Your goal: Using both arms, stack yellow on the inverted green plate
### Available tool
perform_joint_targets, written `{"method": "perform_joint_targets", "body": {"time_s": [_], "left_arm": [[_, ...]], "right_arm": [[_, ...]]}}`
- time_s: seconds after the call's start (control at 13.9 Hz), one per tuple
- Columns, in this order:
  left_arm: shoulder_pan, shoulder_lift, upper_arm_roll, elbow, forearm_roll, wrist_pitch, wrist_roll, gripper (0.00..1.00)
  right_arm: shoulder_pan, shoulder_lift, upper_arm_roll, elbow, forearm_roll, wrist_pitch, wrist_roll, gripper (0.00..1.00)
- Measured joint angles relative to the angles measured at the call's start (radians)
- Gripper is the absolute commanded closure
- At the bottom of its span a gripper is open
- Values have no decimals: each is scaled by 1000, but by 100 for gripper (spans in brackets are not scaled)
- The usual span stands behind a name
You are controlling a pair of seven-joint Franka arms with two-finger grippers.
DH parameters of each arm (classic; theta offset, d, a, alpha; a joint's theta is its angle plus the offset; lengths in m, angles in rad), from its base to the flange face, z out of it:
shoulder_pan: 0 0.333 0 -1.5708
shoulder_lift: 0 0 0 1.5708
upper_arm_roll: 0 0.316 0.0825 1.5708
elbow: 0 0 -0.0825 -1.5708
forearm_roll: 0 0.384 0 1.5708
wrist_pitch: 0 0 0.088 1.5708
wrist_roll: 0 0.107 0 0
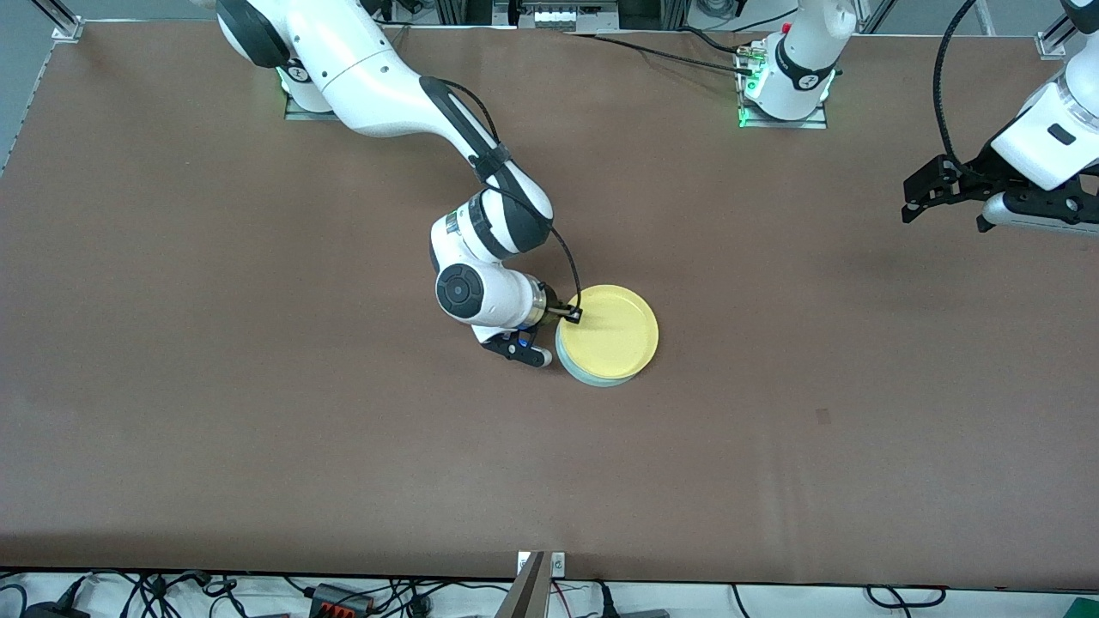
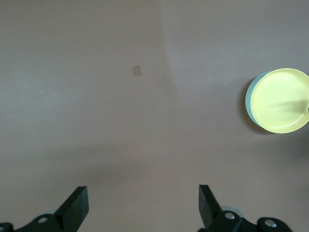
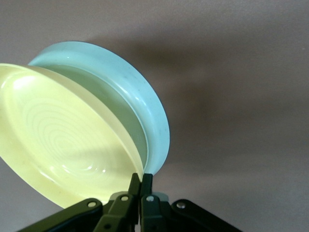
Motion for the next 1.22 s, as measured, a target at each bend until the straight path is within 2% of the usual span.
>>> {"method": "perform_joint_targets", "body": {"time_s": [0.43, 0.5, 0.57, 0.93, 1.22], "left_arm": [[-8, 0, -6, 12, 0, -14, 0, 0], [-9, 0, -8, 13, 0, -14, 0, 0], [-9, 0, -9, 13, 0, -16, 0, 0], [-10, 0, -17, 18, 0, -38, 0, 0], [-10, 1, -17, 22, 0, -40, 0, 0]], "right_arm": [[-3, 5, -3, -2, 0, -2, -3, 100], [-4, 5, -3, -2, 0, -2, -3, 57], [-4, 5, -3, -2, 1, -2, -3, 1], [-4, -7, -18, 13, 0, -16, -3, 0], [-14, -89, -140, 63, -60, -186, -33, 0]]}}
